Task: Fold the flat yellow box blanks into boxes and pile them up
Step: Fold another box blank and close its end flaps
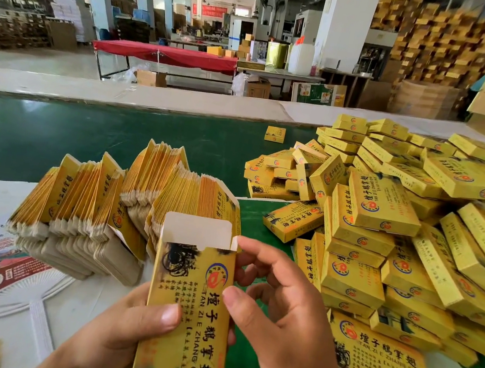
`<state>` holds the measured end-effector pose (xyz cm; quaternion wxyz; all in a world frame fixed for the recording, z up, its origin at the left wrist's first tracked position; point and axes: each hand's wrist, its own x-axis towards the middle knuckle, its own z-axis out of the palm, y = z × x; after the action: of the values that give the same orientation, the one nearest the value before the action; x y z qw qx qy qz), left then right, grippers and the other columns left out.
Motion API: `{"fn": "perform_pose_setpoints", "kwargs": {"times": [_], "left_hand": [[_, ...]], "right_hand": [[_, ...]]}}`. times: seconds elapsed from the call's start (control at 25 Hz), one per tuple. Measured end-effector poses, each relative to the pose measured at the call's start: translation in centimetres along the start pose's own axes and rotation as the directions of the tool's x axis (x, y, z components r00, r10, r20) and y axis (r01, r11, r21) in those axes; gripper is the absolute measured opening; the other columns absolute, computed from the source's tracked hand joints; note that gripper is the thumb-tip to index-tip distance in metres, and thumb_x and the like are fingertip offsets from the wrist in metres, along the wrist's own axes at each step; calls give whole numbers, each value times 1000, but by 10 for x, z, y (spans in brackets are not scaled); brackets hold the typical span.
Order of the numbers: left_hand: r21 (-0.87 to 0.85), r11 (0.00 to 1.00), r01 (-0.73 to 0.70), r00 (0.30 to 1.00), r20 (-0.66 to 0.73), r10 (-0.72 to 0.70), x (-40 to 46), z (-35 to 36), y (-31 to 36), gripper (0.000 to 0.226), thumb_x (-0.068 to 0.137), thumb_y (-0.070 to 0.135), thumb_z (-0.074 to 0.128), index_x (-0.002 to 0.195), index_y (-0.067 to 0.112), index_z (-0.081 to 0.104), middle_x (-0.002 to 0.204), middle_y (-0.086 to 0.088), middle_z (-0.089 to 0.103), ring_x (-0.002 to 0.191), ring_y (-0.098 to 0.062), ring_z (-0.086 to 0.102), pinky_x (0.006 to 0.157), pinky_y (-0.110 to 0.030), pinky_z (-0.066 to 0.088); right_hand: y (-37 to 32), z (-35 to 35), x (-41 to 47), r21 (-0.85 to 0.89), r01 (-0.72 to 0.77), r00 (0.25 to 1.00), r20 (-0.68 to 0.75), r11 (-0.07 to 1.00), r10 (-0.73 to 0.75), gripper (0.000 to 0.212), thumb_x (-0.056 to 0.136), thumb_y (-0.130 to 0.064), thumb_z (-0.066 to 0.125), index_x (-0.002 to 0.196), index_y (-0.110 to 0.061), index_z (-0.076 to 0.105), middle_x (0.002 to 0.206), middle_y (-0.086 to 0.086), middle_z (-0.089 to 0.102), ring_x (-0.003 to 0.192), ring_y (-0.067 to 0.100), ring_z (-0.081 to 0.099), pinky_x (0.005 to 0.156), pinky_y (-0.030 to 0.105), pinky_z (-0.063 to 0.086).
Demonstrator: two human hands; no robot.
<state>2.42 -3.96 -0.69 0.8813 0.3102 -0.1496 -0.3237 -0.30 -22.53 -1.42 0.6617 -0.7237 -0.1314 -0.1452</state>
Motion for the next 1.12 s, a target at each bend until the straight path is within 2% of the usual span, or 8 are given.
{"fn": "perform_pose_setpoints", "kwargs": {"times": [0.16, 0.32, 0.48, 0.64, 0.72, 0.8, 0.88, 1.12], "left_hand": [[1, 1000, 4, 991, 134, -5, 7, 8, 5, 44, 99, -11, 28, 142, -20, 20, 144, -41, 30, 136, -50, 32, 115, -55, 22], [39, 999, 15, 969, 247, -24, 7, -2, 7, 46, 100, -6, 36, 142, -19, 22, 144, -37, 35, 136, -45, 37, 114, -50, 27], [450, 885, 118, 991, 5, -134, 9, -31, 2, 106, 63, 27, 88, 136, -22, 29, 126, -44, 49, 121, -57, 46, 108, -65, 29], [451, 893, -14, 981, 179, -76, 6, -10, 1, 52, 83, 12, 69, 132, 11, 52, 120, -31, 63, 109, -48, 61, 92, -52, 51], [629, 752, -196, 976, 52, 211, 11, -9, -3, 39, 82, 7, 70, 116, 26, 61, 111, -23, 69, 97, -42, 69, 76, -44, 59], [716, 624, -315, 893, 1, 450, 12, -7, -4, 42, 78, 5, 71, 111, 30, 61, 107, -22, 69, 88, -43, 71, 69, -46, 61], [750, 571, -334, 882, 36, 470, 12, -5, -4, 42, 76, 16, 80, 112, 28, 61, 106, -20, 69, 87, -42, 72, 67, -46, 61], [735, 632, -247, 933, 5, 359, 12, -12, -2, 50, 69, 27, 88, 110, 20, 60, 107, -23, 70, 91, -52, 65, 76, -63, 56]], "right_hand": [[1, -2, 2, 80, 18, 999, 30, 997, -21, 45, 76, -33, 71, 120, -42, 63, 99, -11, 65, 86, 14, 58, 69, 58, 54], [0, -2, 1, 44, 45, 992, 115, 998, -50, 36, 83, -33, 68, 119, -33, 64, 97, -2, 61, 83, 27, 64, 63, 49, 57], [-3, -11, 6, 99, 24, 978, 203, 995, -43, 14, 92, -31, 63, 96, -18, 60, 74, 9, 65, 54, 24, 66, 58, 29, 53], [-2, -16, 12, -1, 82, 990, 111, 997, -82, 19, 90, -34, 62, 78, -19, 63, 66, -1, 59, 56, 9, 52, 55, 20, 40], [0, -18, 13, -62, 90, 995, 57, 994, -86, 25, 88, -40, 61, 75, -19, 66, 62, 2, 57, 55, 10, 48, 50, 22, 36], [0, -18, 14, -60, 61, 997, 45, 996, -58, 30, 86, -43, 61, 76, -17, 68, 65, 9, 61, 57, 27, 51, 49, 37, 40], [0, -17, 14, -61, 52, 998, 48, 997, -49, 31, 86, -44, 61, 76, -16, 68, 67, 10, 64, 60, 32, 53, 51, 41, 43], [2, -17, 14, -78, 70, 997, 18, 994, -69, 30, 86, -42, 61, 72, -16, 66, 60, 1, 60, 53, 3, 51, 50, 15, 39]]}}
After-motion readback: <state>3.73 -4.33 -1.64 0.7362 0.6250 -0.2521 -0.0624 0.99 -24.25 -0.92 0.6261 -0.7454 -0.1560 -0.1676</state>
